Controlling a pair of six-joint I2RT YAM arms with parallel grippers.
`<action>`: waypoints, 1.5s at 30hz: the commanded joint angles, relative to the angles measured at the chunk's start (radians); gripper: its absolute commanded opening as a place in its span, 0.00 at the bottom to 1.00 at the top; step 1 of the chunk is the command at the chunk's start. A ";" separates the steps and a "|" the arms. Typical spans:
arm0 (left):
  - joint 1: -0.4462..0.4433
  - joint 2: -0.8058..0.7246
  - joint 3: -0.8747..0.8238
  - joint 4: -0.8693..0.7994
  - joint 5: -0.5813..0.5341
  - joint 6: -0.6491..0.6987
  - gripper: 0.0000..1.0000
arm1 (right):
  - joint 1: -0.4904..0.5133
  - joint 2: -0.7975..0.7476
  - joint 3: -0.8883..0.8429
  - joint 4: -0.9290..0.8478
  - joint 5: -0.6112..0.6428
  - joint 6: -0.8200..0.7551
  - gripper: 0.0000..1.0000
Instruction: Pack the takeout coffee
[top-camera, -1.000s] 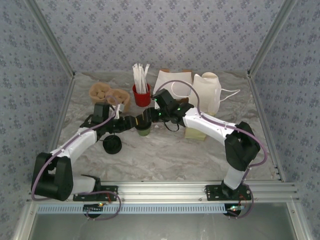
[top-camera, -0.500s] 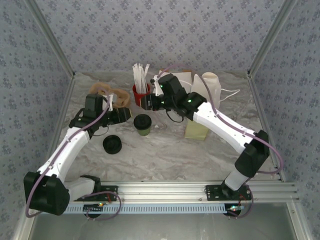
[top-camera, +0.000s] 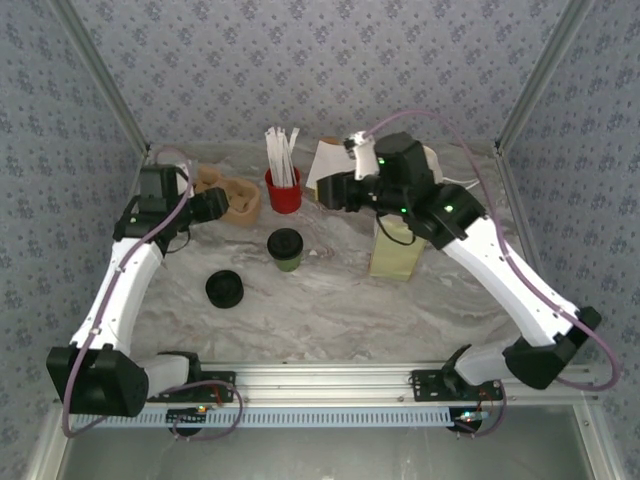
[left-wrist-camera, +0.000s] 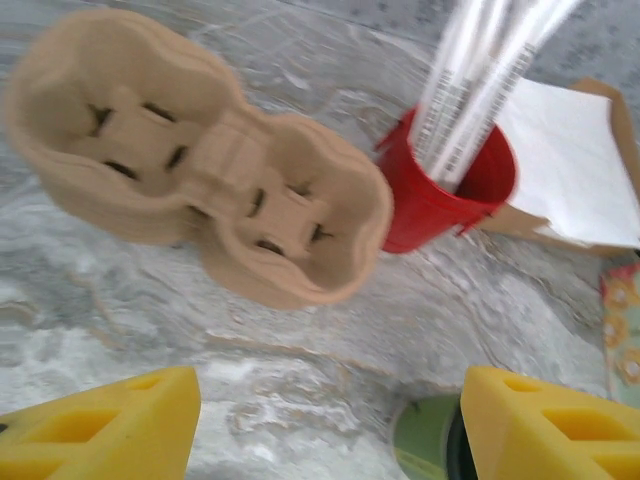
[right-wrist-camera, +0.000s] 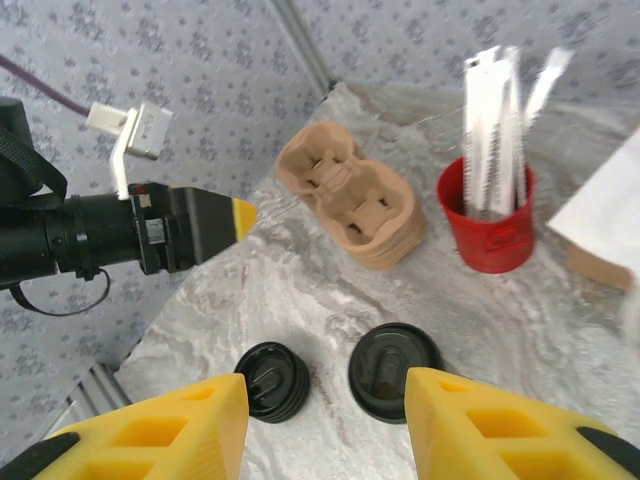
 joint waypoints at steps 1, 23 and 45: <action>0.065 0.035 0.033 0.038 -0.015 -0.037 0.71 | -0.065 -0.089 -0.051 -0.050 -0.003 -0.023 0.48; 0.299 0.415 0.028 0.410 0.124 -0.294 0.58 | -0.469 -0.327 -0.159 -0.164 -0.227 -0.003 0.48; 0.287 0.470 0.079 0.420 0.177 -0.301 0.37 | -0.509 -0.322 -0.167 -0.150 -0.272 0.006 0.48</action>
